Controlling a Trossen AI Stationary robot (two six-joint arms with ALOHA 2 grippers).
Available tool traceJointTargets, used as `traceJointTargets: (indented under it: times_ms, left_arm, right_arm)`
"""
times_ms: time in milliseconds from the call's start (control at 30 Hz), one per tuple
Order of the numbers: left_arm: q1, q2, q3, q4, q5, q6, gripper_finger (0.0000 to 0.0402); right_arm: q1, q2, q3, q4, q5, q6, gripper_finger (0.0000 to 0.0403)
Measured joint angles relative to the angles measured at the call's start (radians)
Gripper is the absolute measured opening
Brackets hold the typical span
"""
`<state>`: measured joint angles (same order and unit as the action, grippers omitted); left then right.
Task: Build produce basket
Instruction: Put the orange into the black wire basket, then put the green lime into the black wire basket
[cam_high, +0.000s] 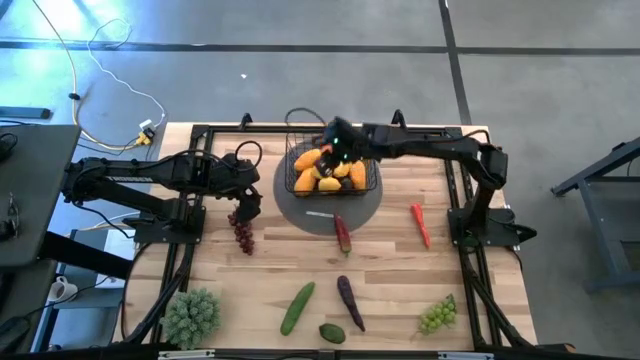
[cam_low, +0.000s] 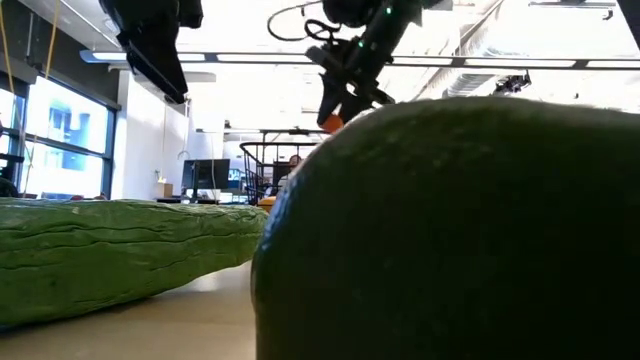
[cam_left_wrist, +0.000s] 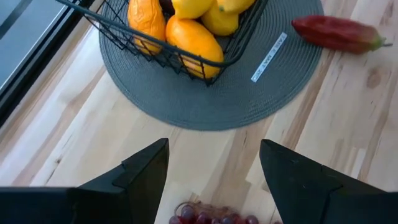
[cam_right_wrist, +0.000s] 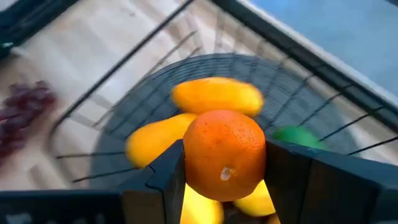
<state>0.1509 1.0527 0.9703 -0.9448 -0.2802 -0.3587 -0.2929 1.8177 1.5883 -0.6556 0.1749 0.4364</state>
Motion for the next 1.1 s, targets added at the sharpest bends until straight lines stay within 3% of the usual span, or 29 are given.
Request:
traceJointTargets:
  times_ms: [433,733,1100]
  left_arm:
    - [0.000,0.000,0.000,0.032,-0.030,-0.009,0.0243]
    - [0.000,0.000,0.000,0.032,-0.032,-0.008,0.0243]
    - [0.000,0.000,0.000,0.031,-0.038,-0.004,0.0243]
  right_arm:
    - [-0.148,0.105,0.001,0.005,-0.184,-0.105,0.0163]
    - [-0.148,0.179,0.001,0.028,-0.186,-0.122,0.0188]
    - [-0.149,0.178,0.001,0.041,-0.154,-0.095,0.0242]
